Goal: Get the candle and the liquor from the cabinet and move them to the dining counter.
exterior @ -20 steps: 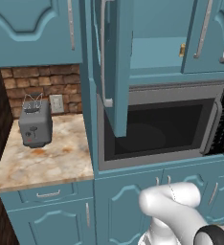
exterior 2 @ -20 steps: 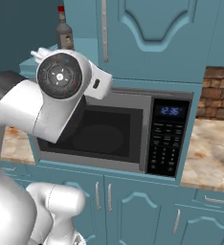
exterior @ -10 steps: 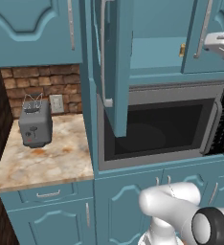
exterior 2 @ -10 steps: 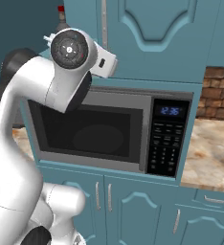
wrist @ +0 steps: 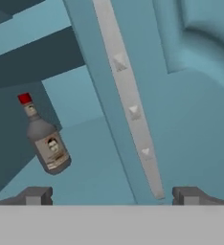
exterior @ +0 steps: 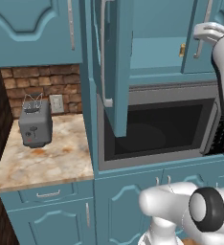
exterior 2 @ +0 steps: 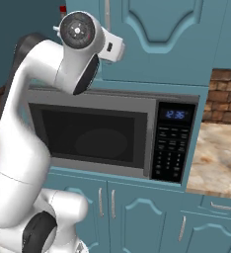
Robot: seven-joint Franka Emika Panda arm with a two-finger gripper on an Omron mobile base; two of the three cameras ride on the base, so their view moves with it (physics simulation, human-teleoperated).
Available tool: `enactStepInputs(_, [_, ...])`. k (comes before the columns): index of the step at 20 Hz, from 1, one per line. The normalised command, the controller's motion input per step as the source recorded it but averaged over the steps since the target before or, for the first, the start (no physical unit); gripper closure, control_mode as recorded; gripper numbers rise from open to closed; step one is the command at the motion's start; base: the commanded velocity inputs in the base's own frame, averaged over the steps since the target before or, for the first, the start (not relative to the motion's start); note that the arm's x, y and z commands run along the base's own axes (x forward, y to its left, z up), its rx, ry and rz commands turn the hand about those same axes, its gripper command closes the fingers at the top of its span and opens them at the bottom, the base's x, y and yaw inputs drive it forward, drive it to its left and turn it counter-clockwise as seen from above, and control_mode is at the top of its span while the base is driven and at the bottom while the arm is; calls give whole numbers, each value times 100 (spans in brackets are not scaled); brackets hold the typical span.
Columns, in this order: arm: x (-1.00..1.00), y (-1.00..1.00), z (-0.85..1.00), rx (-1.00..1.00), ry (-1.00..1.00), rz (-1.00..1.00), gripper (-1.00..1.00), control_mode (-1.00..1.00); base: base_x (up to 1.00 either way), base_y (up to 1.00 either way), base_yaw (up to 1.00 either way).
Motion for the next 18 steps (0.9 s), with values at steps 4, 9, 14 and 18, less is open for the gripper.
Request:
enactStepInputs(4, [33,-23,16,-9,-2,0,-100,-100,0,0,0])
enactStepInputs(9, [27,-31,10,-10,-4,0,-100,-100,0,0,0])
enactStepInputs(14, [35,-14,1,-8,-4,0,-100,-100,0,0,0])
enactStepInputs(18, [42,-1,0,-2,-1,0,-100,-100,0,0,0])
